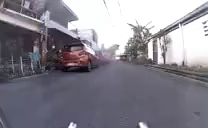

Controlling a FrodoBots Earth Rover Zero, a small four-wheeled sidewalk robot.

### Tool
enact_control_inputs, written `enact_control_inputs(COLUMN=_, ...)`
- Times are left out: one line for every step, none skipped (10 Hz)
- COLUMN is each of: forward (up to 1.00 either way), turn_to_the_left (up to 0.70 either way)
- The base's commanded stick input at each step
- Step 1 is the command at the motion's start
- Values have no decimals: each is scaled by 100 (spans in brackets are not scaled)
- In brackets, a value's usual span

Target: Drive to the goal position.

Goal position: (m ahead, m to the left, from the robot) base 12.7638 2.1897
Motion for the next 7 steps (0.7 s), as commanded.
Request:
enact_control_inputs(forward=70, turn_to_the_left=0)
enact_control_inputs(forward=70, turn_to_the_left=0)
enact_control_inputs(forward=70, turn_to_the_left=0)
enact_control_inputs(forward=70, turn_to_the_left=-1)
enact_control_inputs(forward=70, turn_to_the_left=-2)
enact_control_inputs(forward=70, turn_to_the_left=-3)
enact_control_inputs(forward=70, turn_to_the_left=-6)
